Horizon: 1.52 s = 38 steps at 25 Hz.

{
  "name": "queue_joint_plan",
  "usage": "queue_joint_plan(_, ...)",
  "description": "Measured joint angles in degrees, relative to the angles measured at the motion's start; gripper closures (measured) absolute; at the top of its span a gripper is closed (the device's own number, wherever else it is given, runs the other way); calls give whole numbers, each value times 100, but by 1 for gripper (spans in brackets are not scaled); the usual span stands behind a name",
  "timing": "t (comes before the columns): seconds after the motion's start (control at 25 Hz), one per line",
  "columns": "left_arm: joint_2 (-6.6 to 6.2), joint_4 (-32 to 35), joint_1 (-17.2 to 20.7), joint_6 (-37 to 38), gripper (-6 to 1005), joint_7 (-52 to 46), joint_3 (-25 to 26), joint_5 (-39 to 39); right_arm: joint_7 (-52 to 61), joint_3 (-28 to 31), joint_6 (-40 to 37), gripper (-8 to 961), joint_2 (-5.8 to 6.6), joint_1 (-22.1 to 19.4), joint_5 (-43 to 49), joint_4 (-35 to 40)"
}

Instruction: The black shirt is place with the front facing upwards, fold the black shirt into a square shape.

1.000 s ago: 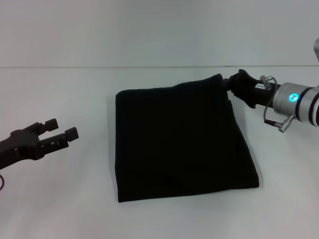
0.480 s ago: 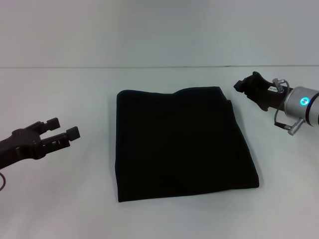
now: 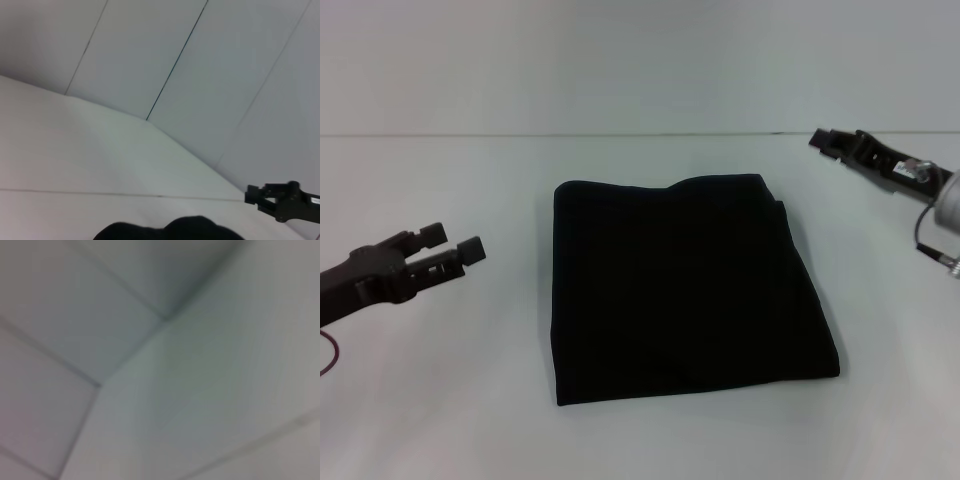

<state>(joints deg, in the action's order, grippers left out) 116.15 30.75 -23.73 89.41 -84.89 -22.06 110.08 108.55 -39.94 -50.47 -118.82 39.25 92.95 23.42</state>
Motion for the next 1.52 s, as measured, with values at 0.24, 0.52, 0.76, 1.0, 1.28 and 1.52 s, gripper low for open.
queue_joint_plan(0.24, 13, -246, -22, -154, 57, -43, 64, -231, -2538, -76, -1235, 598, 66, -213, -220, 77)
queue_joint_plan(0.52, 16, -641, -27, -532, 57, -94, 64, -206, -4153, -224, -1276, 298, -96, -147, 522, -102)
queue_joint_plan(0.76, 33, -729, -3, -566, 58, -110, 75, -221, -4433, -519, -530, 185, -119, -65, 655, -544)
queue_joint_plan(1.0, 41, -729, -41, -566, 58, -205, 34, -205, -4449, -524, -138, 156, -98, -197, 659, -593)
queue_joint_plan(1.28, 24, -820, -116, -592, 59, -321, 8, -194, -4456, -524, 269, 150, -97, -210, 663, -624)
queue_joint_plan(1.52, -21, -855, -195, -703, 59, -757, -106, -181, -4459, -424, 89, 149, -100, -256, 588, -509)
